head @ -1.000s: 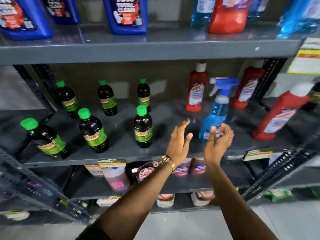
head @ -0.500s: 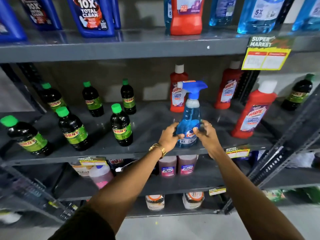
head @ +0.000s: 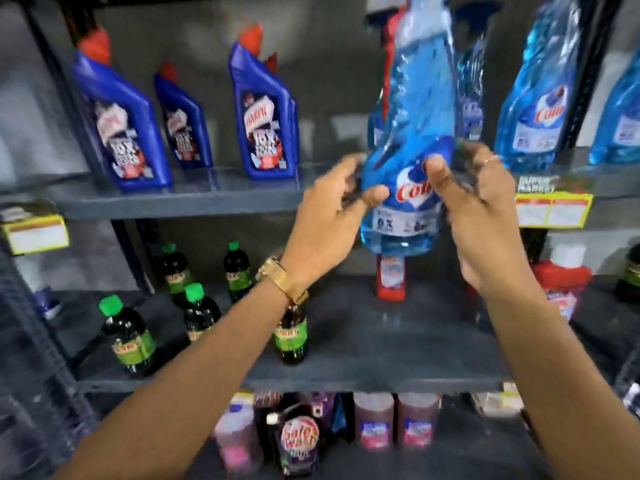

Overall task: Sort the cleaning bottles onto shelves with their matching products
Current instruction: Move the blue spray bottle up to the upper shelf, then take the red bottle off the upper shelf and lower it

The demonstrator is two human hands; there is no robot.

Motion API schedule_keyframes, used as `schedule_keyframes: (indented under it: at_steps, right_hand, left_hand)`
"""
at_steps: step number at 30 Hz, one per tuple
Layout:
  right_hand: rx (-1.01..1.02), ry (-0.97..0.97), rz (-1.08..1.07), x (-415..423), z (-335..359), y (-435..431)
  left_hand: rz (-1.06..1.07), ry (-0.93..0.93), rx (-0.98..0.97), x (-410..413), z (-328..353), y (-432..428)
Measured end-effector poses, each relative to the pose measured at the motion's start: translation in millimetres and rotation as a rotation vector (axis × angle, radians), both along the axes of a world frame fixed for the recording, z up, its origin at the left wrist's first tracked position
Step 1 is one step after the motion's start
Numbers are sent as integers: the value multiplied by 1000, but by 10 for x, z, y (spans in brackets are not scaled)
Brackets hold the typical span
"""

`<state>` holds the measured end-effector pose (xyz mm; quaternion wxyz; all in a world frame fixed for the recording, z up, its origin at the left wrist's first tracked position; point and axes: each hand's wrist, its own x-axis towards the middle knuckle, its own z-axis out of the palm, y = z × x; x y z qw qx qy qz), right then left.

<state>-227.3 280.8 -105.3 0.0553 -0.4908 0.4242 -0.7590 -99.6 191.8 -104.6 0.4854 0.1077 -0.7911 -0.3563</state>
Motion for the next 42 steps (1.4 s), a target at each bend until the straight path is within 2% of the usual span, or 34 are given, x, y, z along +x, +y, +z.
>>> schedule_keyframes:
  at_steps: [5,10,14,20,22,24,26,28,30,31,34,36,38,42]
  right_hand:
    - [7,18,43,18,673,-730]
    - [201,-57,58,-67,762,-1311]
    - [311,-84,22,-122,840,-1551]
    - [421,18,-55,-227,793,-1749]
    - [417,112,-48,-163,731,-1564]
    - [373,255,-83,-154,643,-1322]
    - [208,325,-224,-214,573,-1075]
    - [-7,319,-460,-338,582,-912]
    - [-32,271,-587,-586,630,-991]
    - [41,193,-542,-715,671,-1068]
    - [251,-135,-161,-1053,745,-1347]
    - [305,-176,-13,-1150,722,-1428]
    - [292,-112,-19,-1138,690,-1382]
    - [208,-53,49,-1064,654,-1120]
  left_hand:
    - [140,49,-45,43,621,-504]
    - [271,-35,21,-99,618,-1099]
    - [321,-113,3,-235,684,-1268]
    - [430,-164,22,-385,686,-1419]
    - [502,-157,-63,-362,636,-1323]
    - [625,-55,-254,-373,539,-1172]
    - [704,107,-484,-419,514,-963]
    - [564,147,-584,-551,550,-858]
    - [366,34,-428,-765,644,-866]
    - [310,-37,-298,-881,692,-895]
    - [200,-118,68,-1177,762,-909]
    - [123,-52,271,-1301,777,-866]
    - [106,-8,333,-1329,773,-821]
    - [60,-29,271,-1179,773,-701]
